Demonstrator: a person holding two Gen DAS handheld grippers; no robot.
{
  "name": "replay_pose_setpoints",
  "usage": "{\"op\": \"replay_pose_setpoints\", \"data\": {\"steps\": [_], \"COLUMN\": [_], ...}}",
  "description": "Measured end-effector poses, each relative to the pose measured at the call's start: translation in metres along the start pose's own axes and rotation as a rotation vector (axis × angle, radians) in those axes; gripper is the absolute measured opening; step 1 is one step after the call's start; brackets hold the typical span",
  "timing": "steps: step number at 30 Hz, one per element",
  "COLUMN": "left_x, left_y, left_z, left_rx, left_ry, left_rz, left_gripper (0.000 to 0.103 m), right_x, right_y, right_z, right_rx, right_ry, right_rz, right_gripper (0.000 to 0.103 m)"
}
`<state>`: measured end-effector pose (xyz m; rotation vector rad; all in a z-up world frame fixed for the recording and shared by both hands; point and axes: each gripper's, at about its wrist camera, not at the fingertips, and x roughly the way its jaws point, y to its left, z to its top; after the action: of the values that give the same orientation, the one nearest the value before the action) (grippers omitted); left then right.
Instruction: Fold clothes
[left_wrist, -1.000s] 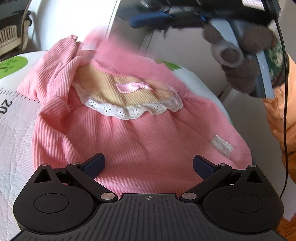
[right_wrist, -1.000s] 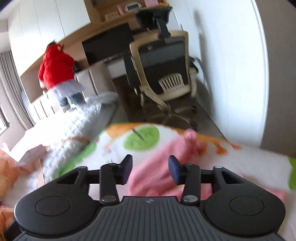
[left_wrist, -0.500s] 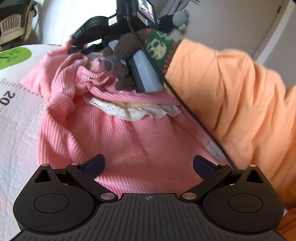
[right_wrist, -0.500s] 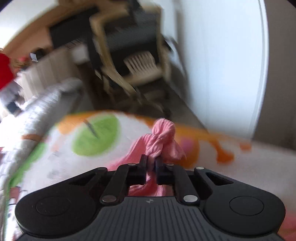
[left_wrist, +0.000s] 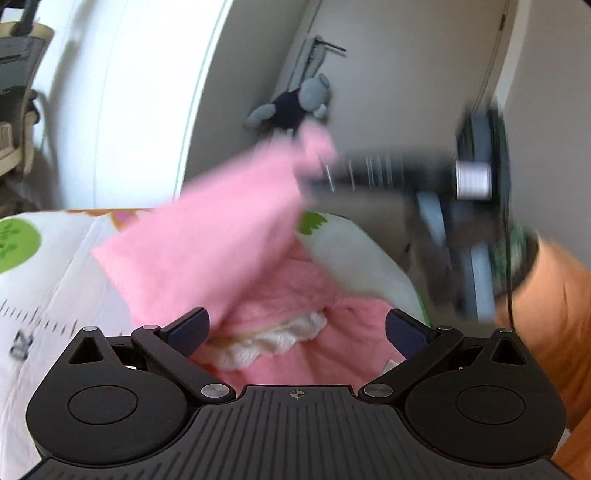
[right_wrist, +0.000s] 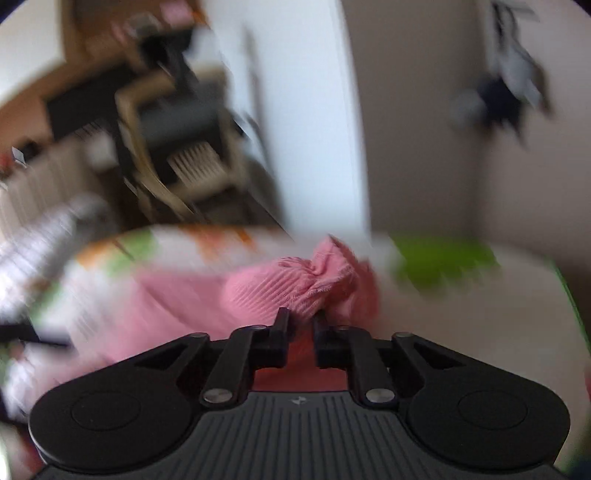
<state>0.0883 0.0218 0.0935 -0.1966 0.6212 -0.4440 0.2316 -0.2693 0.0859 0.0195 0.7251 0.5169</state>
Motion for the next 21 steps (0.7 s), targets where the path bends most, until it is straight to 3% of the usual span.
{"op": "replay_pose_setpoints", "data": {"steps": [2, 5, 8, 10, 13, 15, 18, 21], "left_x": [0.017, 0.049, 0.071, 0.077, 0.080, 0.085, 0.079, 0.055], "left_y": [0.008, 0.020, 0.034, 0.038, 0.039, 0.039, 0.040, 0.057], "left_z": [0.006, 0.009, 0.008, 0.008, 0.005, 0.002, -0.003, 0.010], "left_rx": [-0.010, -0.016, -0.033, -0.044, -0.028, -0.013, -0.001, -0.160], "left_ry": [0.050, 0.134, 0.196, 0.221, 0.255, 0.288, 0.309, 0.232], "left_rz": [0.037, 0.123, 0.207, 0.239, 0.271, 0.301, 0.282, 0.180], "left_gripper": [0.103, 0.103, 0.103, 0.103, 0.103, 0.103, 0.103, 0.103], "right_x": [-0.005, -0.021, -0.014, 0.005, 0.046, 0.062, 0.061, 0.056], "right_y": [-0.015, -0.023, -0.016, -0.012, -0.010, -0.013, -0.004, 0.003], "right_z": [-0.008, 0.002, 0.014, 0.015, 0.002, -0.013, -0.022, -0.027], "right_rx": [0.046, 0.069, 0.044, 0.027, 0.037, 0.040, -0.055, -0.123], "right_ry": [-0.008, -0.114, -0.181, -0.150, -0.037, -0.025, -0.034, -0.037], "right_rz": [-0.006, 0.028, 0.108, 0.149, 0.125, 0.110, 0.084, 0.077], "right_gripper": [0.015, 0.018, 0.033, 0.039, 0.040, 0.041, 0.042, 0.044]}}
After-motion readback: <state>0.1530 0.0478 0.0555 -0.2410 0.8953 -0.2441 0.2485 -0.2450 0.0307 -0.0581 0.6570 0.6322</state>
